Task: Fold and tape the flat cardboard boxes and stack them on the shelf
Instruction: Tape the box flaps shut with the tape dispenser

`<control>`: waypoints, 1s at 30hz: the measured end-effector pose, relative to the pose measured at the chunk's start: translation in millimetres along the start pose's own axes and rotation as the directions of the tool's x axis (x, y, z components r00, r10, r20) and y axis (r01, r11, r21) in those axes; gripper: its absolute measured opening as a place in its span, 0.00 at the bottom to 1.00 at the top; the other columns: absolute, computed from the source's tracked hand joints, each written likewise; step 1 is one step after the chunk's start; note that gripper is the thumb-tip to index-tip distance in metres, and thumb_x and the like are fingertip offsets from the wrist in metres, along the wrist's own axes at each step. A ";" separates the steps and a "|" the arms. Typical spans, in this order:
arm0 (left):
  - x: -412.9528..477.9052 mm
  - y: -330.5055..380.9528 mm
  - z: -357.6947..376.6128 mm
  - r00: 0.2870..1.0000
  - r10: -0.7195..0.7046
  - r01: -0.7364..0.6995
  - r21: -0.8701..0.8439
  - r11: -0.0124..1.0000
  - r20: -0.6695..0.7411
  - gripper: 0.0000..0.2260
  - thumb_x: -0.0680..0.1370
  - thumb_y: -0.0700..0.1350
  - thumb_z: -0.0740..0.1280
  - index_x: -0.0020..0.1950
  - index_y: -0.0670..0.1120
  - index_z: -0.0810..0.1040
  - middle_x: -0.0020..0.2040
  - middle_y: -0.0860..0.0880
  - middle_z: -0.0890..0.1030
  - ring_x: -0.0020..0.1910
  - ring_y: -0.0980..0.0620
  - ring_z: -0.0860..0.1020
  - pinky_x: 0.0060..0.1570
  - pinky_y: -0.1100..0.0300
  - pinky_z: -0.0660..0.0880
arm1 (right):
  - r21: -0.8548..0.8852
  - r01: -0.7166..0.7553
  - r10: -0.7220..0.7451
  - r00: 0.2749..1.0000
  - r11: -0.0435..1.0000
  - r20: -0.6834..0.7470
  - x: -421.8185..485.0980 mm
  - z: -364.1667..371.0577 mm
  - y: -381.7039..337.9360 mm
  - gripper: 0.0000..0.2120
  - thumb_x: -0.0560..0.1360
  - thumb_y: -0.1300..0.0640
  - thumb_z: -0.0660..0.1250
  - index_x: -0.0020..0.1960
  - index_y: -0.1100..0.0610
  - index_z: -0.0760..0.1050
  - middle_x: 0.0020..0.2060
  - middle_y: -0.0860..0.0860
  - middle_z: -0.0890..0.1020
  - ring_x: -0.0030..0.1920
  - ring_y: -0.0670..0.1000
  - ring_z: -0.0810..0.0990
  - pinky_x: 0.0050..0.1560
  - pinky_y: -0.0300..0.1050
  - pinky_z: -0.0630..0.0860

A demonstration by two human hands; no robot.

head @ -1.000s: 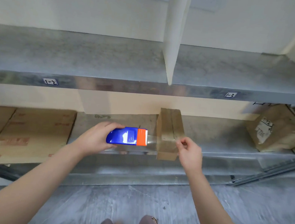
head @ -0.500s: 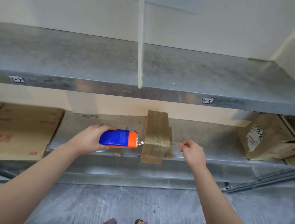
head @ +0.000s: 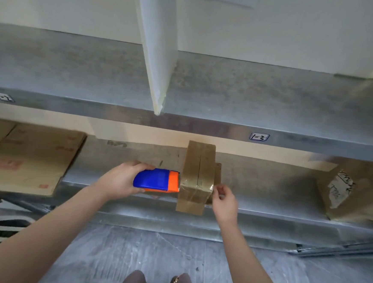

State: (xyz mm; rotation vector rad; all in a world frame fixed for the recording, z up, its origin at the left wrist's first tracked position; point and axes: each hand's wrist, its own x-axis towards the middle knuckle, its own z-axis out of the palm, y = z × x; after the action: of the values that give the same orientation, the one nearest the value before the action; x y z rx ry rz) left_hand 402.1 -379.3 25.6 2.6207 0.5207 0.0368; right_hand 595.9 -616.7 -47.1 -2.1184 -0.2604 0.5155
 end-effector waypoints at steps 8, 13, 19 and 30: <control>0.5 7.8 -3.0 0.999 -0.011 0.013 0.072 0.997 -0.030 0.27 0.69 0.48 0.75 0.67 0.54 0.74 0.58 0.51 0.78 0.55 0.50 0.77 0.52 0.58 0.73 | -0.127 0.160 -0.161 0.987 0.979 0.004 -4.5 -21.1 1.6 0.19 0.77 0.56 0.66 0.67 0.50 0.70 0.62 0.48 0.77 0.61 0.50 0.77 0.58 0.48 0.75; -2.0 8.0 -3.0 0.999 0.007 -0.004 0.074 0.997 -0.041 0.27 0.69 0.49 0.76 0.67 0.53 0.74 0.57 0.50 0.78 0.55 0.49 0.77 0.50 0.59 0.73 | 0.029 0.218 -0.217 0.938 0.976 0.268 -8.8 -13.3 -18.8 0.30 0.78 0.43 0.64 0.76 0.38 0.56 0.72 0.43 0.68 0.66 0.44 0.70 0.70 0.45 0.66; -16.2 -11.2 -16.5 1.000 -0.006 0.005 0.025 1.000 0.004 0.28 0.70 0.49 0.76 0.68 0.53 0.73 0.59 0.51 0.78 0.57 0.51 0.76 0.53 0.62 0.71 | 0.191 0.069 -0.116 0.963 0.979 0.245 -7.9 0.2 -20.2 0.29 0.76 0.50 0.69 0.71 0.32 0.62 0.72 0.46 0.69 0.70 0.52 0.72 0.65 0.59 0.73; -31.2 -66.6 -38.5 0.998 -0.007 -0.001 0.117 0.993 0.062 0.28 0.70 0.50 0.75 0.69 0.55 0.72 0.60 0.51 0.77 0.58 0.50 0.76 0.53 0.59 0.73 | 0.213 0.008 -0.056 0.974 0.977 0.218 -7.4 7.7 -26.6 0.27 0.77 0.52 0.70 0.71 0.35 0.65 0.70 0.47 0.72 0.70 0.52 0.72 0.64 0.60 0.75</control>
State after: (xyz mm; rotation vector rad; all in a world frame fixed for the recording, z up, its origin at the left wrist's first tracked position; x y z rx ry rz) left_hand 345.2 -319.3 32.0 2.7247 0.5195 -0.0783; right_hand 586.1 -598.8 -26.9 -1.8484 -0.3509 0.7308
